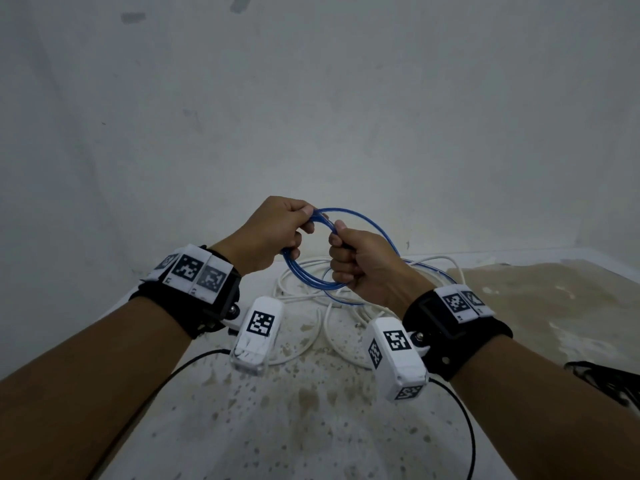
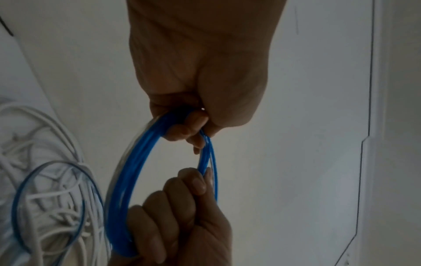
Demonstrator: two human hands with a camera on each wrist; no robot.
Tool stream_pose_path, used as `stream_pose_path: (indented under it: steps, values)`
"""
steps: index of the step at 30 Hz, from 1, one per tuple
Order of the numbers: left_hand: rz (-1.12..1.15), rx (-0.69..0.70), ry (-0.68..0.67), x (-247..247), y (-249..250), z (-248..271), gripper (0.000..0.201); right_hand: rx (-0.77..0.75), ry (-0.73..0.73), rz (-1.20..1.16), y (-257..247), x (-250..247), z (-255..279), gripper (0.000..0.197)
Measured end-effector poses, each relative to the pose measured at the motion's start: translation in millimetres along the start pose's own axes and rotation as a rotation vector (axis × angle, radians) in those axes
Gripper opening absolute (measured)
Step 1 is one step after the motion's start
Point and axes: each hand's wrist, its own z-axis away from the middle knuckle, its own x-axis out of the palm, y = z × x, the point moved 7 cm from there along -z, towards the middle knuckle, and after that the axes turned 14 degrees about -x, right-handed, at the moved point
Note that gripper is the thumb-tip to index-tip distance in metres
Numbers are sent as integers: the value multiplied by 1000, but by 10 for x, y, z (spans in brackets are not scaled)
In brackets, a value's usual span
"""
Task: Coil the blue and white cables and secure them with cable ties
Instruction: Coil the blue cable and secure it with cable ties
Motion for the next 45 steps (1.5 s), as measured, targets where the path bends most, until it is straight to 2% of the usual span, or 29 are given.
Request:
stream_pose_path:
  steps: [3,9,14,17,20,22,25,28,30,38,41,45]
  values:
    - [5,-13,13,8,-6,11,29,-6,-8,4,-3,-11,6,41]
    - [-26,96,15,48,51,66,24,-71,-8,122,-89,-29,2,40]
    - [-62,250,176,-2,72,92,23,-106,-4,169,-110,5,-13,37]
    - [-51,291,281,-31,96,101,23,-96,-5,-20,-114,43,9,46]
    - [29,297,346,-90,115,104,23,-93,-5,-344,-106,41,10,78]
    - [79,291,379,-126,115,94,26,-114,19,-488,-115,3,-1,71]
    - [171,267,404,-149,92,66,26,-142,92,-542,-139,-40,-18,39]
    - [269,235,431,-177,59,43,25,-178,155,-515,-137,-72,-24,17]
    - [303,229,455,-205,36,42,25,-177,153,-484,-94,-89,-25,14]
    - [314,242,490,-262,-90,42,23,-46,22,-306,-50,-97,14,21]
    - [330,251,510,-250,-108,55,24,18,-41,-194,-69,-36,27,31]
    - [333,247,574,-168,-139,89,25,16,28,-77,-82,31,-9,45]
